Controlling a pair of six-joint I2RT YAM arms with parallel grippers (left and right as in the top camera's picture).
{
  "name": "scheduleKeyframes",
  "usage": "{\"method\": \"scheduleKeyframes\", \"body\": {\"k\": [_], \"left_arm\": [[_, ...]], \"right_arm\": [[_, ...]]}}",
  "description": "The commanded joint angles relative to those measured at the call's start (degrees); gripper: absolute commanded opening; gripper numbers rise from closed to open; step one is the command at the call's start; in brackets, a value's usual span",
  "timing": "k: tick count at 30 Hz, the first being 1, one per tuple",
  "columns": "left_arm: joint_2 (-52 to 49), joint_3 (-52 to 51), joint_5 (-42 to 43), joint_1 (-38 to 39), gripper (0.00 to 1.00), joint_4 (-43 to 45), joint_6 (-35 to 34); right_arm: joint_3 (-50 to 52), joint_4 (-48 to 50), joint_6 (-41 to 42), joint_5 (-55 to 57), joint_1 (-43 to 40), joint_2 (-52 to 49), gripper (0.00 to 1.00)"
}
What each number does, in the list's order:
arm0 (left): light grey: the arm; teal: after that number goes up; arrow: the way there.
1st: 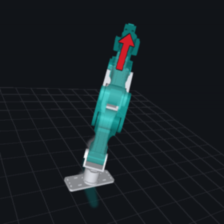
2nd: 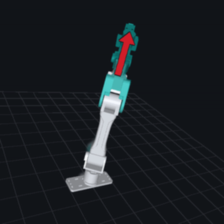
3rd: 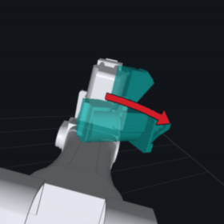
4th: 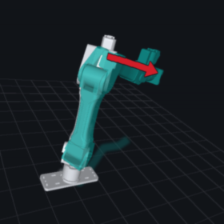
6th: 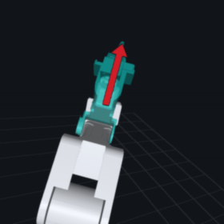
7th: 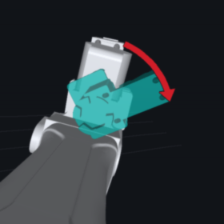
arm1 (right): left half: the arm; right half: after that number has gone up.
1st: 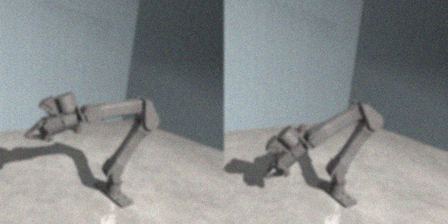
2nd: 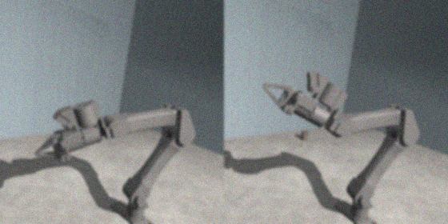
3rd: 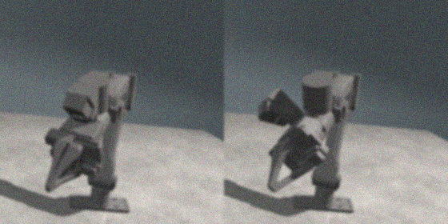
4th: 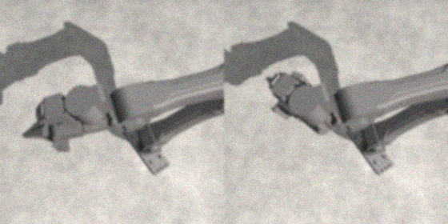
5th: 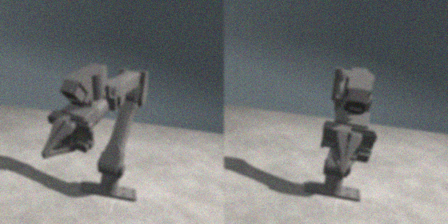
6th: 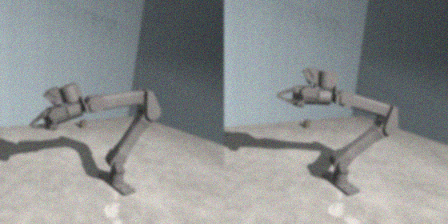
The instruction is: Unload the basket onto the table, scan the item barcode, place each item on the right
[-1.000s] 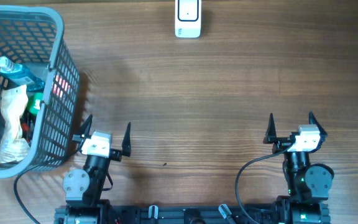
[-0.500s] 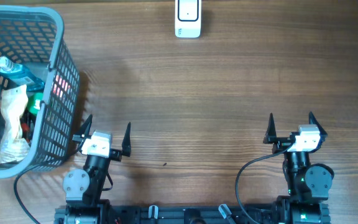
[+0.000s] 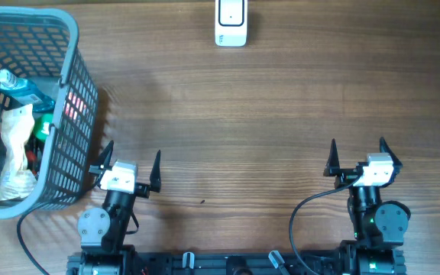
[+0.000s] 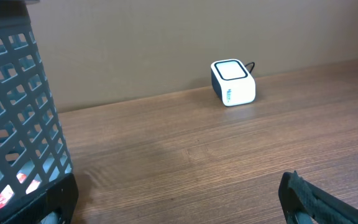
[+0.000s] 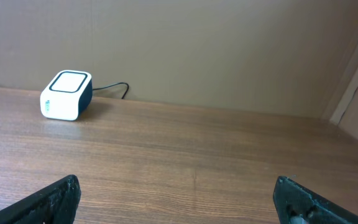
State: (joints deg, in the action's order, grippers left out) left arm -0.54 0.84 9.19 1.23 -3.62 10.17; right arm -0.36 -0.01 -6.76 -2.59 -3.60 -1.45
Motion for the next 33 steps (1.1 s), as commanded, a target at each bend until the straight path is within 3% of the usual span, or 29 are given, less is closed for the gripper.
{"method": "scheduleKeyframes", "body": {"k": [1, 24, 31, 33], "left_arm": [[-0.33, -0.52, -0.74, -0.07, 1.0, 0.0, -0.52], [-0.44, -0.52, -4.98, -0.07, 1.0, -0.37, -0.13], [-0.5, -0.5, -3.02, -0.11, 1.0, 0.09, -0.63], [-0.5, -0.52, 1.4, -0.07, 1.0, 0.31, -2.1]], "right_arm": [[0.04, 0.09, -0.59, -0.92, -0.24, -0.33, 1.0], [0.04, 0.09, -0.61, -0.92, -0.24, -0.33, 1.0], [0.04, 0.09, -0.59, -0.92, -0.24, -0.33, 1.0], [0.04, 0.09, -0.59, -0.92, -0.24, -0.33, 1.0]]}}
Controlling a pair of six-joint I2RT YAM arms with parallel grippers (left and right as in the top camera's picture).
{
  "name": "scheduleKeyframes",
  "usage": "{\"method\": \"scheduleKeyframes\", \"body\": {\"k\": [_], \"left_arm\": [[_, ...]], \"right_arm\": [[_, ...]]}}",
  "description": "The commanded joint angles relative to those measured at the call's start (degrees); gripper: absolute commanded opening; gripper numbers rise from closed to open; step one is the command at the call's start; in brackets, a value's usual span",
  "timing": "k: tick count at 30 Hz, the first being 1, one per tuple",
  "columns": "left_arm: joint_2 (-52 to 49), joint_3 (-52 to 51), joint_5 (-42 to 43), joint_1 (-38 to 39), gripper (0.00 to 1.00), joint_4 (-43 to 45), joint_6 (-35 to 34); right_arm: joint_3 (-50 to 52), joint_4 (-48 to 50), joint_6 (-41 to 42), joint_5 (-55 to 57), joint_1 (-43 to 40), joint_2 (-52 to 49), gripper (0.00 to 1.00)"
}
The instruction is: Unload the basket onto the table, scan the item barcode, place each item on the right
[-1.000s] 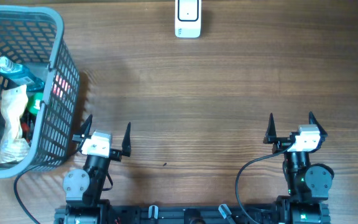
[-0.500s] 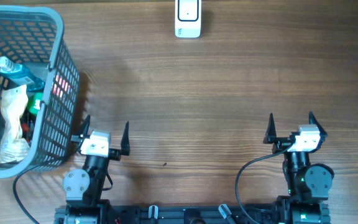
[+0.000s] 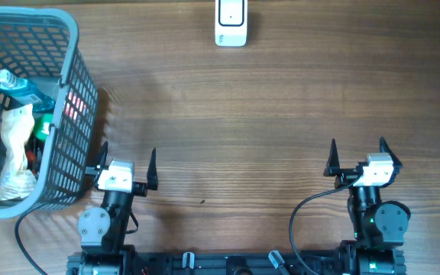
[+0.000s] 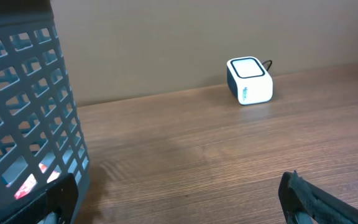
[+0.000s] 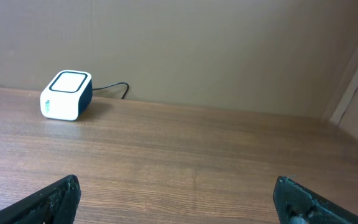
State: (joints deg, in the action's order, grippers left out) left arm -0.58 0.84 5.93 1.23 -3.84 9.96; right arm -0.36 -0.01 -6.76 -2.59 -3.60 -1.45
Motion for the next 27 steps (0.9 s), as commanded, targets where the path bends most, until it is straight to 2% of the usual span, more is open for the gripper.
{"method": "scheduleKeyframes", "body": {"k": [1, 5, 8, 14, 17, 23, 27], "left_arm": [[-0.46, -0.5, 5.57, -0.07, 1.0, 1.11, -1.88], [-0.5, 1.53, 7.85, -0.04, 1.0, 1.05, -1.9], [-1.36, 5.68, 7.98, -0.07, 1.0, -0.02, -4.57], [-11.17, 18.47, 8.63, -0.07, 1.0, -3.76, -11.74], [-20.37, 28.83, 11.74, -0.07, 1.0, -7.74, -14.21], [-36.74, 54.18, 12.11, -0.07, 1.0, -20.5, -18.14], [-41.97, 68.13, 14.51, -0.07, 1.0, -31.41, -17.75]], "right_arm": [[0.04, 0.09, -0.59, -0.92, -0.24, -0.33, 1.0], [0.04, 0.09, -0.61, -0.92, -0.24, -0.33, 1.0], [0.04, 0.09, -0.61, -0.92, -0.24, -0.33, 1.0], [0.04, 0.09, -0.59, -0.92, -0.22, -0.33, 1.0], [0.04, 0.09, -0.59, -0.92, -0.24, -0.33, 1.0], [0.04, 0.09, -0.61, -0.92, -0.24, -0.33, 1.0], [0.04, 0.09, -0.59, -0.92, -0.24, -0.33, 1.0]]}}
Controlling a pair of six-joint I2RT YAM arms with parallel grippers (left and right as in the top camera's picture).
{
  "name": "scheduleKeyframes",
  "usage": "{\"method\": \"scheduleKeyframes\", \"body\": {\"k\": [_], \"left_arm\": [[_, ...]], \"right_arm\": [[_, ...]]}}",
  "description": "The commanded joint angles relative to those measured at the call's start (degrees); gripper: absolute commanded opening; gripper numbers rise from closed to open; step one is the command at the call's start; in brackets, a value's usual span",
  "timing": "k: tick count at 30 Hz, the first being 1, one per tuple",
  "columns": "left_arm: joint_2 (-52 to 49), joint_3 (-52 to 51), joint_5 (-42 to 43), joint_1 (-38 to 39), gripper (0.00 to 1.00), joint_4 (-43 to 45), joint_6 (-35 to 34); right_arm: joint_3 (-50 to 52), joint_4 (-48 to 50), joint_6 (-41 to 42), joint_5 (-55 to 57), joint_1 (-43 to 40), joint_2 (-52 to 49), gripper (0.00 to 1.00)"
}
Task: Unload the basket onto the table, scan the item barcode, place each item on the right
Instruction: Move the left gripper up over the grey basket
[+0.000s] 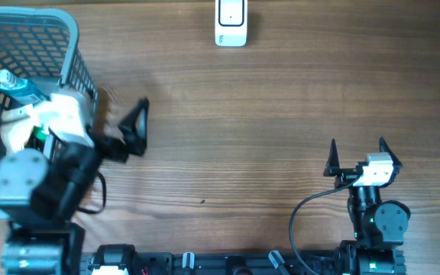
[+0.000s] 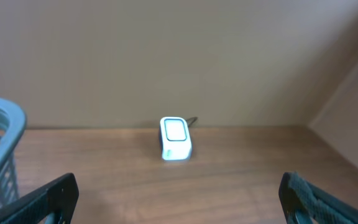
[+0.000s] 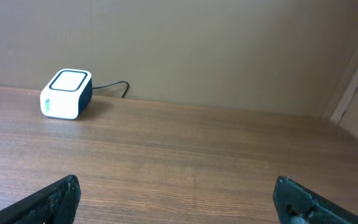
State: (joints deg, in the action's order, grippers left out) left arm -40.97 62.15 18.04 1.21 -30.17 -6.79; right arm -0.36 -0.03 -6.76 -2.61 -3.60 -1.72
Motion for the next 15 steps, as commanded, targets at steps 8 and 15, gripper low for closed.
{"method": "scheduleKeyframes", "body": {"k": [8, 15], "left_arm": [[-4.35, 14.36, 1.79, -0.57, 1.0, -8.92, -5.44], [-28.24, 50.31, -1.22, -6.54, 1.0, -36.76, 3.89]], "right_arm": [[0.04, 0.11, -0.59, -0.9, -0.24, -0.07, 1.0], [0.04, 0.11, -0.59, -0.9, -0.24, -0.07, 1.0]]}}
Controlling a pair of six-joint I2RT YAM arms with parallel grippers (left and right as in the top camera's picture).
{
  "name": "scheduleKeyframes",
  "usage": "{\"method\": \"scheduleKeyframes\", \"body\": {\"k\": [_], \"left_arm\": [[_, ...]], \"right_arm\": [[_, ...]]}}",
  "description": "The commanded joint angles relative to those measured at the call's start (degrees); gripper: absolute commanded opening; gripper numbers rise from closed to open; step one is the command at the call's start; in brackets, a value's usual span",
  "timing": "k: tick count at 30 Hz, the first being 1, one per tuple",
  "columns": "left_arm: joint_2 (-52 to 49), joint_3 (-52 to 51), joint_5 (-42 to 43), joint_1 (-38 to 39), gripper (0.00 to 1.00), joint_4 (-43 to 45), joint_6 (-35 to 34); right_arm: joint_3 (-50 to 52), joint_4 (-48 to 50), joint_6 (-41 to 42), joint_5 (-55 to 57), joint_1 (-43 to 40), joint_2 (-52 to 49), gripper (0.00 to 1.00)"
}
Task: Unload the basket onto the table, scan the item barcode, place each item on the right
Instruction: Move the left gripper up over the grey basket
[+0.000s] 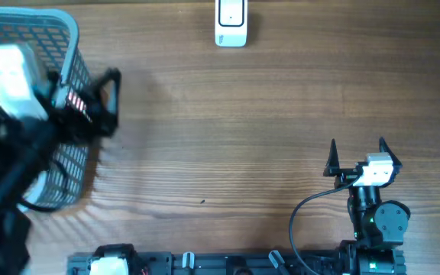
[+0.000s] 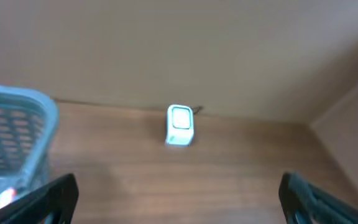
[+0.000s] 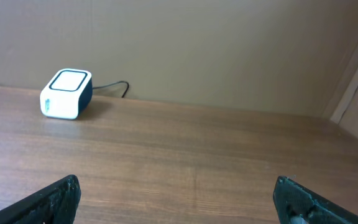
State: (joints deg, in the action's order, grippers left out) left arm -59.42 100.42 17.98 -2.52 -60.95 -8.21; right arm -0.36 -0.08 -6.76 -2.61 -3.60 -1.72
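The white barcode scanner point(image 1: 231, 23) stands at the table's far edge, also seen in the left wrist view point(image 2: 179, 124) and the right wrist view point(image 3: 66, 94). My left gripper point(image 1: 84, 95) is raised high and blurred over the right wall of the grey basket point(image 1: 44, 17), open and holding nothing point(image 2: 178, 208). The items in the basket are mostly hidden under the arm; a red-and-white patch point(image 1: 73, 100) shows through the mesh. My right gripper point(image 1: 356, 156) rests open at the near right, nothing between its fingers point(image 3: 178, 205).
The basket point(image 2: 17, 109) fills the table's left end. A black cable point(image 3: 118, 88) runs from the scanner toward the back wall. A wall edge rises at the far right point(image 3: 353, 74).
My left arm has moved further left and toward the back, from beside the basket's right wall to over it. Its wrist view now looks down from higher. The right arm has not moved.
Both grippers rested open at the near edge, the left one beside the basket. The left then turned slightly at its rest spot. Later it was lifted beside the basket's right wall, and now it hangs open over the basket. The right gripper stayed put throughout.
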Motion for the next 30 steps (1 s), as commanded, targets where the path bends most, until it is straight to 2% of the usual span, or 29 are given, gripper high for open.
{"method": "scheduleKeyframes", "body": {"k": [1, 3, 5, 10, 13, 18, 22, 30], "left_arm": [[-14.64, 18.69, -1.16, -4.63, 1.0, -10.58, 6.64], [-21.7, 27.67, -2.78, -7.54, 1.0, -17.66, 7.87], [-26.51, 32.28, -3.08, -10.12, 1.0, -22.93, 9.73], [-31.95, 33.4, -5.18, -17.33, 1.0, -29.2, 12.33], [-32.41, 33.38, -10.29, -21.9, 1.0, -29.22, 6.27], [-32.63, 33.38, -10.62, -31.67, 1.0, -29.14, -1.68], [-33.68, 33.35, -11.3, -35.32, 1.0, -28.65, -9.33], [-40.81, 33.35, -14.27, -35.47, 1.0, -25.7, -12.09]], "right_arm": [[0.04, 0.15, -0.59, -0.9, -0.22, -0.07, 1.0], [0.04, 0.15, -0.61, -0.9, -0.24, -0.07, 1.0], [0.04, 0.15, -0.57, -0.9, -0.22, -0.07, 1.0], [0.04, 0.15, -0.59, -0.9, -0.22, -0.07, 1.0], [0.04, 0.15, -0.59, -0.9, -0.24, -0.07, 1.0], [0.04, 0.15, -0.61, -0.9, -0.24, -0.07, 1.0], [0.04, 0.15, -0.59, -0.9, -0.24, -0.07, 1.0], [0.04, 0.15, -0.59, -0.9, -0.24, -0.07, 1.0]]}}
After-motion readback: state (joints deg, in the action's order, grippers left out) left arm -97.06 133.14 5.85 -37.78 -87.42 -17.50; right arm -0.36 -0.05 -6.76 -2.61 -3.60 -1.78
